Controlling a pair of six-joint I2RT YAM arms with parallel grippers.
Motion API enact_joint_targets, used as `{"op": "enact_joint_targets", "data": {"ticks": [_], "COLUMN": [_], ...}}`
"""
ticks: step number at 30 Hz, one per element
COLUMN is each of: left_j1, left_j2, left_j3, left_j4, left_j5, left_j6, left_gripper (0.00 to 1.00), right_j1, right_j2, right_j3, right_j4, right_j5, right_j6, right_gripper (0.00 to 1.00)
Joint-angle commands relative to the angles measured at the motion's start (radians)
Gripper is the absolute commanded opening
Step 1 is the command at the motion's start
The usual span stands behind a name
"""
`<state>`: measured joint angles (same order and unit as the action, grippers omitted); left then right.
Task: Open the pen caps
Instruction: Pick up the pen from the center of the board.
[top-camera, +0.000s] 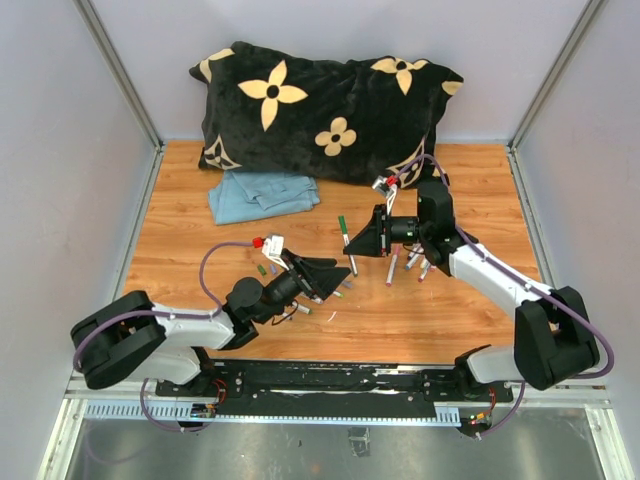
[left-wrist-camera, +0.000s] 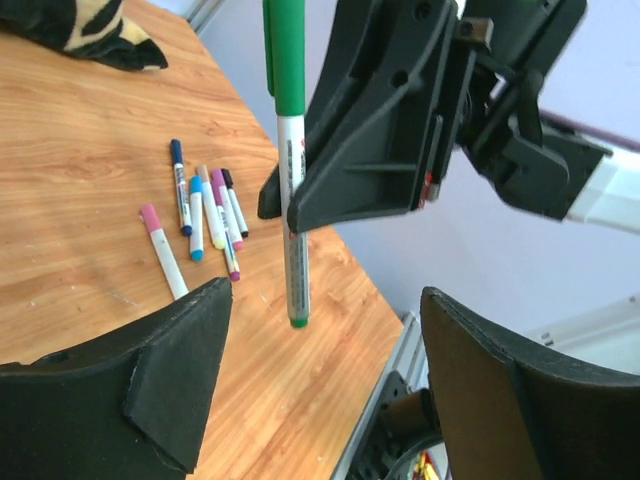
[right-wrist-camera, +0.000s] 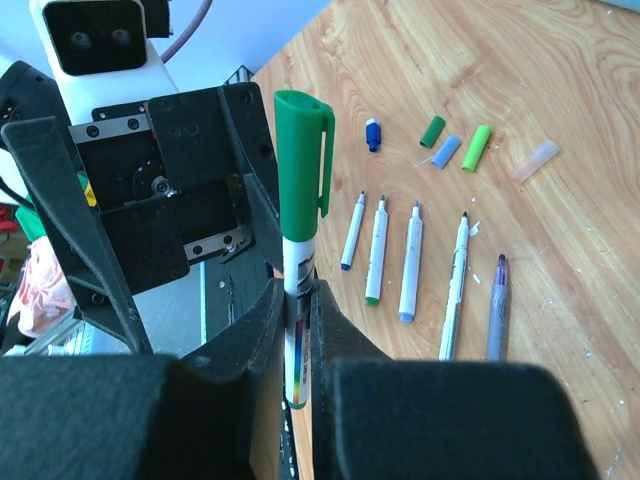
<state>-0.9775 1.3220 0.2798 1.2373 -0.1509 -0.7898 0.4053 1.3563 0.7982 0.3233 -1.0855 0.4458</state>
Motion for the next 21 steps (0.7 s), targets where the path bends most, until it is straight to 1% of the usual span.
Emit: {"op": "enact_joint_targets", "data": {"ticks": [1,2,5,9,11,13,17,21], "left_j1": [0.019,0.031,0.085,0.151,0.184,0.221,0.3,0.354], "left_j2": [-0.105,-0.131,-0.206,-0.292,-0.338,-0.365,-0.375,-0.312], "left_j3": [-0.055,-0.06,-0.06,-0.061,-0.059,-0.054,-0.018,0.045], "left_j4": [-0.024,-0.046,-0.134,-0.208,-0.249,-0.277,-0.331,-0.345], "left_j5": [0.088,0.105,0.165,0.23,0.248,0.282,0.38,0.458], "left_j6": [0.111,0.118,0.127,0.113,0.089,0.068,0.007,-0.049], "left_gripper": [0.83,0.86,0.9,0.94,0.99,0.99,0.99,0.99], "right_j1": [-0.005,-0.008,-0.015,-0.023,-0.023,-0.023,-0.023,-0.023], "right_j2": [0.022,0.03,0.052,0.055,0.052,0.051,0.052,0.055], "right_j3": [0.099,0.118,0.154,0.182,0.193,0.199,0.2,0.207], "right_j4": [-0.204,-0.243,-0.333,-0.422,-0.459,-0.484,-0.5,-0.523], "right_j5": [-0.071,-0.085,-0.131,-0.142,-0.139,-0.137,-0.144,-0.139], "right_j6": [-0.161,-0.2,-0.281,-0.376,-0.416,-0.444,-0.473,-0.493], "right_gripper": [0.01,0.01,0.01,0.02,0.02,0.02,0.02,0.02]}}
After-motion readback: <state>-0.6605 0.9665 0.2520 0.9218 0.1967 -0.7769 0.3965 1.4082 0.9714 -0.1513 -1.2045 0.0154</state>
